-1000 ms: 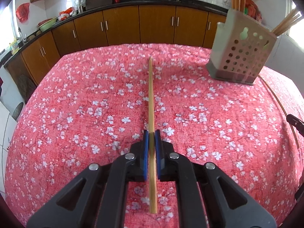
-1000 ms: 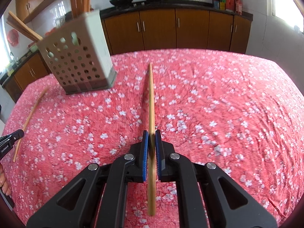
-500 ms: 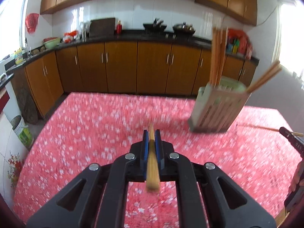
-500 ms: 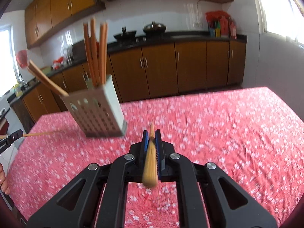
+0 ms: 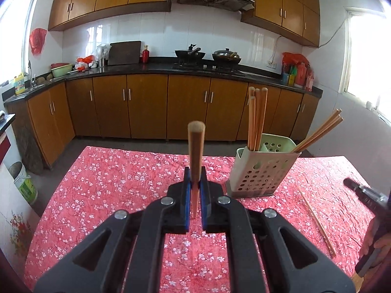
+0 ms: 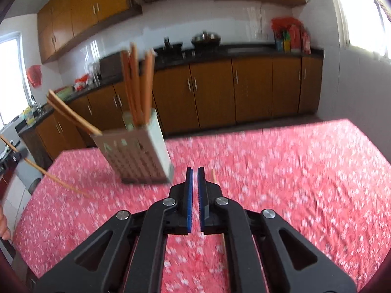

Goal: Organize utensils
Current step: 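Raise the left tool's chopstick toward the holder while the right tool lifts its own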

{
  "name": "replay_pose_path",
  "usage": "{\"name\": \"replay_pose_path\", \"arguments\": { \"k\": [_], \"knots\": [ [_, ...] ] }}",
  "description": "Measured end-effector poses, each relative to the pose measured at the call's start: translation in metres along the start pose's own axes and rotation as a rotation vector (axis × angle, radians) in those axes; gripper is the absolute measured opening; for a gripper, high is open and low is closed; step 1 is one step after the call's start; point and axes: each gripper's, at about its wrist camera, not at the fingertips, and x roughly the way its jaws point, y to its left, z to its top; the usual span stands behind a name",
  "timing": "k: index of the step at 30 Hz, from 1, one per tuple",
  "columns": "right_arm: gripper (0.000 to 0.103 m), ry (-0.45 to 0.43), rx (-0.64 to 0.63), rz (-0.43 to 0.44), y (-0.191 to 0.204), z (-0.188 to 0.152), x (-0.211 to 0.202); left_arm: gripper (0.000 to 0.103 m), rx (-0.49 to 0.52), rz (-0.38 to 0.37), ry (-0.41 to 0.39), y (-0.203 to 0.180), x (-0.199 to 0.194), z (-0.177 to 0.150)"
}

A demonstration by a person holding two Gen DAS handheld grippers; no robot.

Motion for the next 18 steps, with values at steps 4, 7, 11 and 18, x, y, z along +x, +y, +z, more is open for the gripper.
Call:
{"name": "replay_pose_path", "arguments": {
  "k": [4, 7, 11, 18],
  "knots": [
    [0.035, 0.119, -0.001, -0.034, -0.015, -0.026, 0.02, 0.008, 0.007, 0.0, -0.001, 0.0, 0.0, -0.002],
    [0.035, 0.181, -0.003, -0.065, -0.027, -0.047, 0.03, 0.008, 0.004, -0.001, -0.002, 0.002, -0.001, -0.003],
    [0.032, 0.236, -0.01, -0.099, -0.045, -0.078, 0.037, 0.008, 0.007, 0.0, -0.002, 0.003, -0.002, -0.004],
    [0.01, 0.279, -0.03, -0.126, -0.068, -0.114, 0.035, 0.008, 0.011, 0.002, -0.004, 0.003, -0.002, -0.005]
  ]
}}
